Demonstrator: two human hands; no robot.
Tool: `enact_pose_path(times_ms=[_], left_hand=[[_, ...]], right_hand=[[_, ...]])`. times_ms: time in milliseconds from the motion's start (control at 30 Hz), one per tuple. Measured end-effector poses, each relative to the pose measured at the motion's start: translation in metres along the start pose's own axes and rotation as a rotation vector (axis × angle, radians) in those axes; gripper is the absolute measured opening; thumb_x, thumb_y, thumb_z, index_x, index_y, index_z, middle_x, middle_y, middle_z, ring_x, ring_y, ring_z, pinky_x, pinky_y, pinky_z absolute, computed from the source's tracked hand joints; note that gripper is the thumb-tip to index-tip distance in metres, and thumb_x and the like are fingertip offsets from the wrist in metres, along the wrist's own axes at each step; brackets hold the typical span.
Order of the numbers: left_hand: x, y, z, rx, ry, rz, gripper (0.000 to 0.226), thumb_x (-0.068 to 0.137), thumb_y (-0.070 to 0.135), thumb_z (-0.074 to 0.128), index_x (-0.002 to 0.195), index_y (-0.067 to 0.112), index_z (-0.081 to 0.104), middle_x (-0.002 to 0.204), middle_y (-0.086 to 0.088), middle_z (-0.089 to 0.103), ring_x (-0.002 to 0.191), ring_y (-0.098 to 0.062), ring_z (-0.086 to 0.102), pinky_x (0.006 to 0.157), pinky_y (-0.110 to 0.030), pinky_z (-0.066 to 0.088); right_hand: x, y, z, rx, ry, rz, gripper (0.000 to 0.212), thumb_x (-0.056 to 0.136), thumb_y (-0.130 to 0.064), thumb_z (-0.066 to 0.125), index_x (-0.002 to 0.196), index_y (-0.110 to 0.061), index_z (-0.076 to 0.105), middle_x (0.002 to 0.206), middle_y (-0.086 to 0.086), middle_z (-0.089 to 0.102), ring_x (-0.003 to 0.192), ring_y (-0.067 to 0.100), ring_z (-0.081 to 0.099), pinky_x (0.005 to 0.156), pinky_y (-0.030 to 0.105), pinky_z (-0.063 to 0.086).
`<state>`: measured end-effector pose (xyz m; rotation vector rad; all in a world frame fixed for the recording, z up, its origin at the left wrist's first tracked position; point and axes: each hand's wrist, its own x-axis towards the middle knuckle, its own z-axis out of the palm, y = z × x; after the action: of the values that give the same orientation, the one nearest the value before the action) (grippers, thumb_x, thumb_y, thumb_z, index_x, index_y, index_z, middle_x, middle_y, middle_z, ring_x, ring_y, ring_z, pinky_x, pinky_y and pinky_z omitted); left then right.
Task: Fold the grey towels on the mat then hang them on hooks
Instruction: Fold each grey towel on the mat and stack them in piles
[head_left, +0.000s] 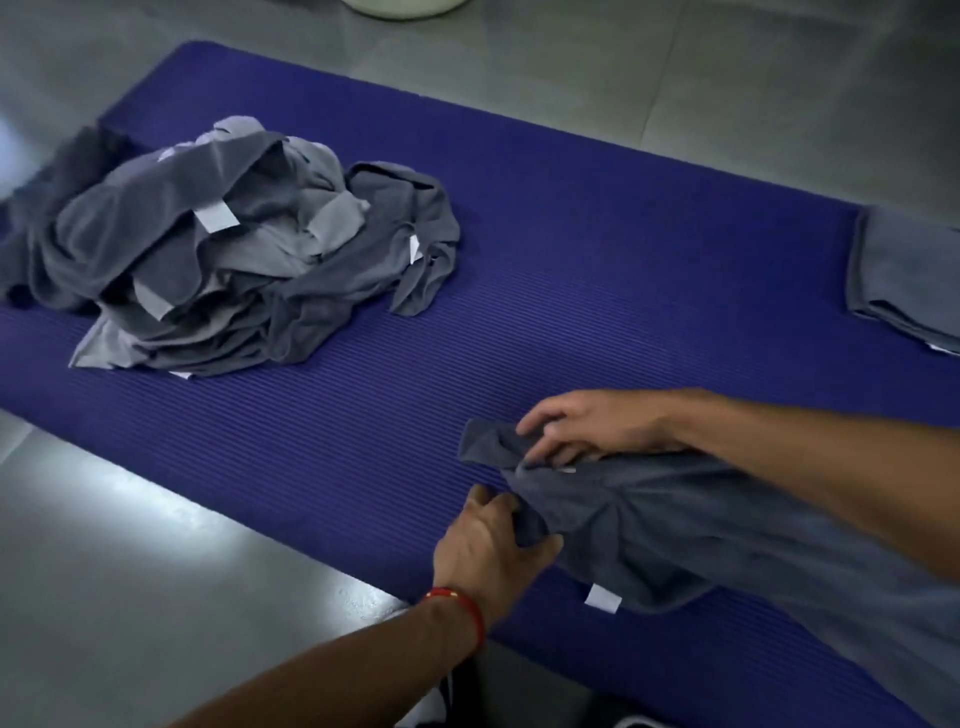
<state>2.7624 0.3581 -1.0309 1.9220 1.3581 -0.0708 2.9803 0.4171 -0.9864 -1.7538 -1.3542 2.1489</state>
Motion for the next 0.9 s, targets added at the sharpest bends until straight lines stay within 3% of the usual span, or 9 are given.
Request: enact_pose_path(times_ms=[133, 267, 367, 433, 533, 633, 700, 767, 900], left_hand=[[-0.006, 0.004, 0.014, -0.187, 0.053, 0.012, 0.016, 0.086, 0.044, 0.069, 0.089, 0.030, 0.062, 0.104, 0.009, 0.051, 0.082, -0.004, 0.054, 0.078, -0.024, 0.051], [-0.008, -0.001, 0.020, -0.220, 0.048, -0.018, 0.020, 0.088, 0.032, 0.068, 0.076, 0.037, 0.052, 0.094, 0.015, 0.057, 0.077, 0.002, 0.052, 0.067, -0.007, 0.039], [-0.013, -0.003, 0.021, -0.284, 0.022, -0.063, 0.020, 0.086, 0.031, 0.070, 0.083, 0.035, 0.050, 0.086, 0.014, 0.061, 0.076, -0.002, 0.056, 0.066, -0.010, 0.041], [-0.016, -0.002, 0.021, -0.271, -0.001, -0.085, 0.021, 0.085, 0.038, 0.071, 0.087, 0.034, 0.050, 0.084, 0.013, 0.062, 0.076, -0.002, 0.056, 0.065, -0.011, 0.040], [-0.008, 0.000, 0.019, -0.207, -0.034, -0.088, 0.021, 0.084, 0.045, 0.070, 0.091, 0.031, 0.056, 0.086, 0.012, 0.063, 0.081, -0.006, 0.059, 0.069, -0.019, 0.043], [0.002, 0.003, 0.014, -0.164, -0.070, -0.067, 0.017, 0.088, 0.032, 0.067, 0.077, 0.030, 0.054, 0.078, 0.010, 0.059, 0.073, -0.007, 0.058, 0.069, -0.025, 0.049], [0.004, 0.000, 0.004, -0.322, -0.073, -0.098, 0.023, 0.089, 0.021, 0.066, 0.071, 0.022, 0.052, 0.067, 0.006, 0.058, 0.060, -0.006, 0.054, 0.062, -0.026, 0.049], [0.006, -0.007, -0.014, -0.531, -0.058, -0.163, 0.021, 0.086, 0.018, 0.068, 0.072, 0.010, 0.054, 0.061, -0.001, 0.061, 0.056, -0.013, 0.058, 0.058, -0.033, 0.052], [0.018, -0.020, -0.053, -0.840, 0.070, -0.276, 0.020, 0.086, 0.007, 0.066, 0.071, 0.007, 0.053, 0.057, -0.009, 0.061, 0.056, -0.026, 0.060, 0.048, -0.027, 0.052]], right_hand=[[0.005, 0.005, -0.006, -0.498, 0.214, -0.104, 0.033, 0.105, -0.023, 0.053, 0.138, -0.027, 0.053, 0.107, -0.005, 0.069, 0.086, 0.010, 0.073, 0.079, 0.033, 0.062], [0.042, -0.005, 0.005, -0.901, 0.420, -0.204, 0.043, 0.105, -0.042, 0.046, 0.147, -0.031, 0.045, 0.123, -0.005, 0.055, 0.111, 0.015, 0.057, 0.090, 0.033, 0.045], [0.063, -0.007, 0.017, -0.813, 0.545, -0.254, 0.038, 0.107, -0.042, 0.042, 0.141, -0.031, 0.052, 0.131, 0.000, 0.060, 0.119, 0.023, 0.059, 0.095, 0.043, 0.050], [0.070, -0.006, 0.024, -0.860, 0.532, -0.246, 0.035, 0.103, -0.045, 0.050, 0.135, -0.030, 0.054, 0.124, -0.002, 0.060, 0.111, 0.022, 0.061, 0.088, 0.039, 0.051], [0.074, -0.001, 0.030, -0.812, 0.594, -0.265, 0.021, 0.096, -0.044, 0.064, 0.109, -0.028, 0.061, 0.106, -0.009, 0.056, 0.098, 0.015, 0.062, 0.080, 0.037, 0.053], [0.071, -0.004, 0.026, -0.641, 0.613, -0.267, 0.015, 0.094, -0.036, 0.069, 0.091, -0.023, 0.063, 0.095, -0.009, 0.061, 0.091, 0.014, 0.062, 0.081, 0.043, 0.056], [0.060, -0.015, 0.003, -0.508, 0.685, -0.244, 0.015, 0.095, -0.035, 0.066, 0.090, -0.021, 0.061, 0.085, -0.005, 0.067, 0.083, 0.017, 0.064, 0.078, 0.044, 0.056], [0.040, -0.036, -0.034, -0.433, 0.872, -0.251, 0.014, 0.096, -0.034, 0.062, 0.092, -0.020, 0.059, 0.080, -0.004, 0.068, 0.080, 0.022, 0.067, 0.076, 0.043, 0.055], [-0.005, -0.086, -0.109, -0.501, 1.184, -0.363, 0.013, 0.099, -0.030, 0.059, 0.098, -0.017, 0.060, 0.089, -0.001, 0.067, 0.083, 0.023, 0.063, 0.073, 0.037, 0.049]])
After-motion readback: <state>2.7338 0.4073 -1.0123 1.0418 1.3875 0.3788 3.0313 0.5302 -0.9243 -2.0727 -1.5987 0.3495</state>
